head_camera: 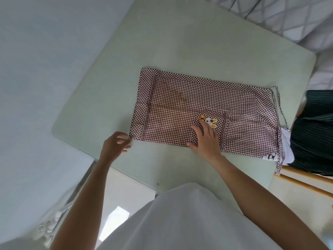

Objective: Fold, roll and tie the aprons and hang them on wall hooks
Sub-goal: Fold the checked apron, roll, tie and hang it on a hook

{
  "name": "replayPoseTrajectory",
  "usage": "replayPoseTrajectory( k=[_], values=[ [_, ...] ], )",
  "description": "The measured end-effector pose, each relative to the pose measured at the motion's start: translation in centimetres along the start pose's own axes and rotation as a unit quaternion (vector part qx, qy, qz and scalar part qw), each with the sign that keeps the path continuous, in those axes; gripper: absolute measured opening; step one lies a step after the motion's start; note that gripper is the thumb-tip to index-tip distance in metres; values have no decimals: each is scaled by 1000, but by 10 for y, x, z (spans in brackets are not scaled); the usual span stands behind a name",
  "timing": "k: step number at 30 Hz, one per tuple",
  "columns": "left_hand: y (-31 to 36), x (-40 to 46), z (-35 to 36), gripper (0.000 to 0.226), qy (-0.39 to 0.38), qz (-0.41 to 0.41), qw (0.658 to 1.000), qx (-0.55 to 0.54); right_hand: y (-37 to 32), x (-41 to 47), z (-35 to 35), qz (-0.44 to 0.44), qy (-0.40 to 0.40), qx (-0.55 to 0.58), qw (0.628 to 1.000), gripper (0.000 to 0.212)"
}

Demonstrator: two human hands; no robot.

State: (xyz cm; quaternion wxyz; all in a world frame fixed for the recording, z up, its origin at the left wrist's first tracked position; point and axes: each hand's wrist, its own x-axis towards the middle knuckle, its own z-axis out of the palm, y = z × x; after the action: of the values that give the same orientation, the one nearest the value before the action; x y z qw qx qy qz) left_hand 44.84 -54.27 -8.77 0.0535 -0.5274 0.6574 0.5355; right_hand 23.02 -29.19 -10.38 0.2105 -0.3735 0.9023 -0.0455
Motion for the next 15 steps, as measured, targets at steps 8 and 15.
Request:
replayPoseTrajectory(
  k=[8, 15],
  values=[
    [7, -8, 19, 7, 64, -65, 968, -232, 0, -1, 2, 2, -2, -3, 1000, 67],
    [5, -6, 15, 15, 140, 34, 987, 65, -2, 0, 1, -2, 0, 1, 1000, 66]
  ],
)
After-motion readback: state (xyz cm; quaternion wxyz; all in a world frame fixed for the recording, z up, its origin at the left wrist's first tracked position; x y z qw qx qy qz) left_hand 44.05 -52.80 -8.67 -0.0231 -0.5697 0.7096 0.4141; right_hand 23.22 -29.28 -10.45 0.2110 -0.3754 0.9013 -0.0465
